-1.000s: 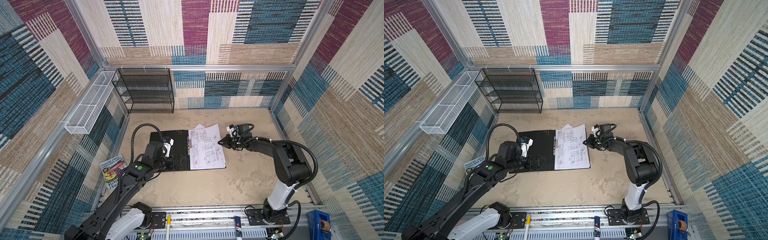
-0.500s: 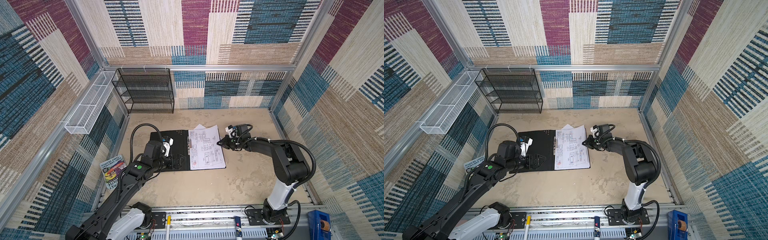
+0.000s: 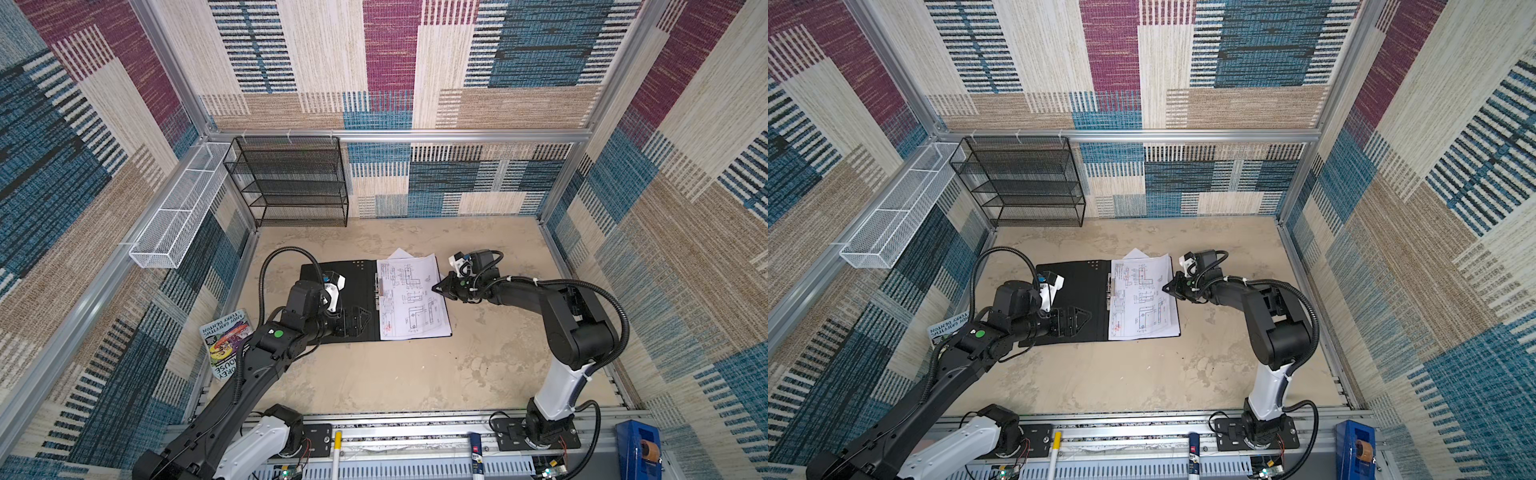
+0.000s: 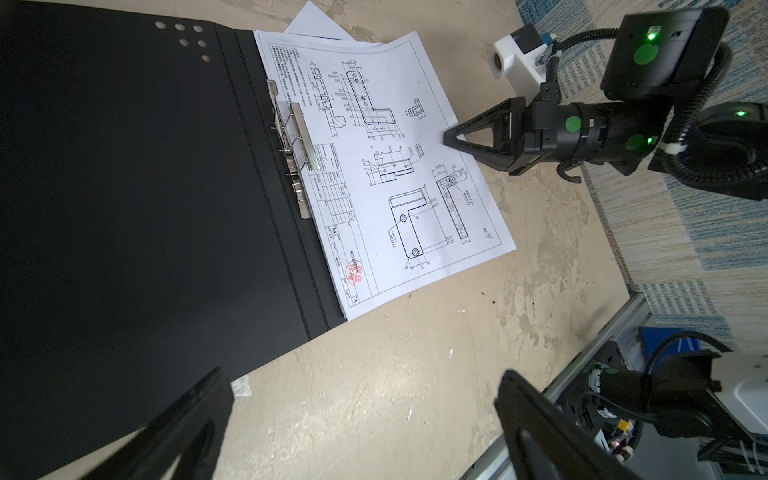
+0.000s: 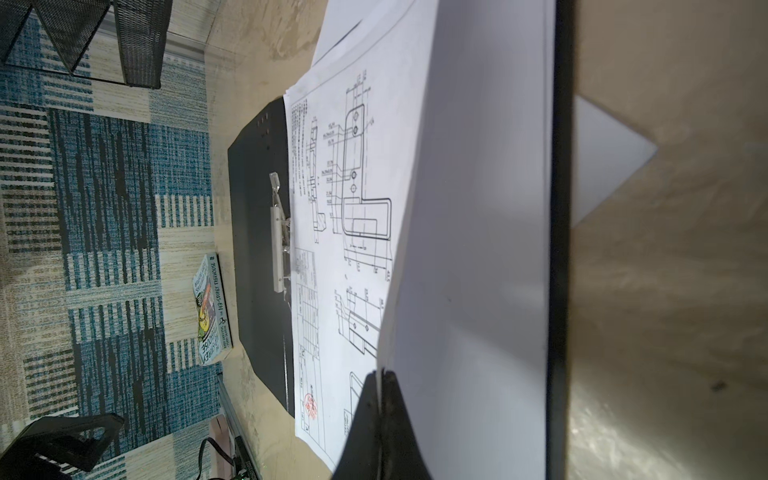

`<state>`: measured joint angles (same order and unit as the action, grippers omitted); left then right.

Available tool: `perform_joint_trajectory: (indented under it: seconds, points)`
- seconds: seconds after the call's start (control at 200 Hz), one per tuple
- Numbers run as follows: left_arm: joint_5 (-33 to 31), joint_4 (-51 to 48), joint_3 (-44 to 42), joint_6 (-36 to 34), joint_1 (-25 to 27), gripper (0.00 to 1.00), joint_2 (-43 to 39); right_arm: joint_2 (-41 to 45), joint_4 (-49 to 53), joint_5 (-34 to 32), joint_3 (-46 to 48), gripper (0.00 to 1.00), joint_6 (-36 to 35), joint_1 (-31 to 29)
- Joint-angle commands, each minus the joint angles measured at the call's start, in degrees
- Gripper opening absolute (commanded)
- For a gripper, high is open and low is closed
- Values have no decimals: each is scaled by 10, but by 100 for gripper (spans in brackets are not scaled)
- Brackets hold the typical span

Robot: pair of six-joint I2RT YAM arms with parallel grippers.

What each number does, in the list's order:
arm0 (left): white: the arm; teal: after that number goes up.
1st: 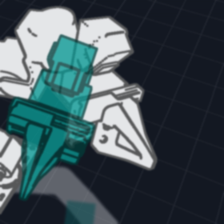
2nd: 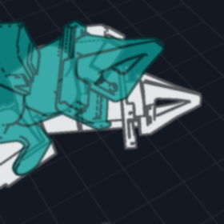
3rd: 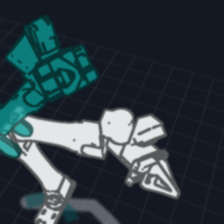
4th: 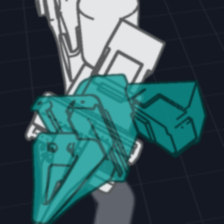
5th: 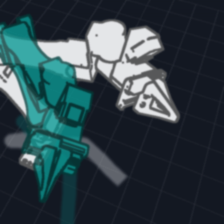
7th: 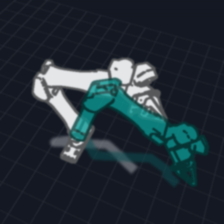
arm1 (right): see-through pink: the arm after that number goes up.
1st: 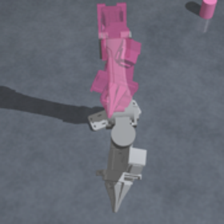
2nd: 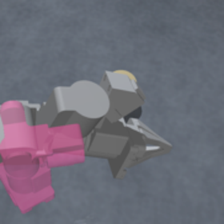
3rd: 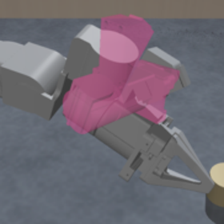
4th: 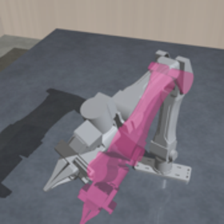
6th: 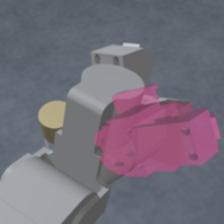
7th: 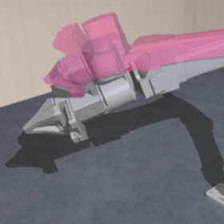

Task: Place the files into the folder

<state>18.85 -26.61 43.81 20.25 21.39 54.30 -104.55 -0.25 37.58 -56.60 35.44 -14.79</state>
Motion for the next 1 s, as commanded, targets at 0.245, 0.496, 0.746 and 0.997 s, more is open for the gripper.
perform_joint_trajectory:
  seconds: [0.245,0.496,0.746,0.997]
  points:
    - [11,7,-2,10,-3,99,-1,1,-12,5,-3,17,4,-1]
    - [9,7,-3,11,-4,99,2,11,1,-4,-5,36,-1,-1]
    - [-16,-53,33,13,-6,99,42,52,53,-76,-20,60,-34,-1]
    - [-1,-26,27,83,-6,100,101,22,118,-144,-96,57,-70,5]
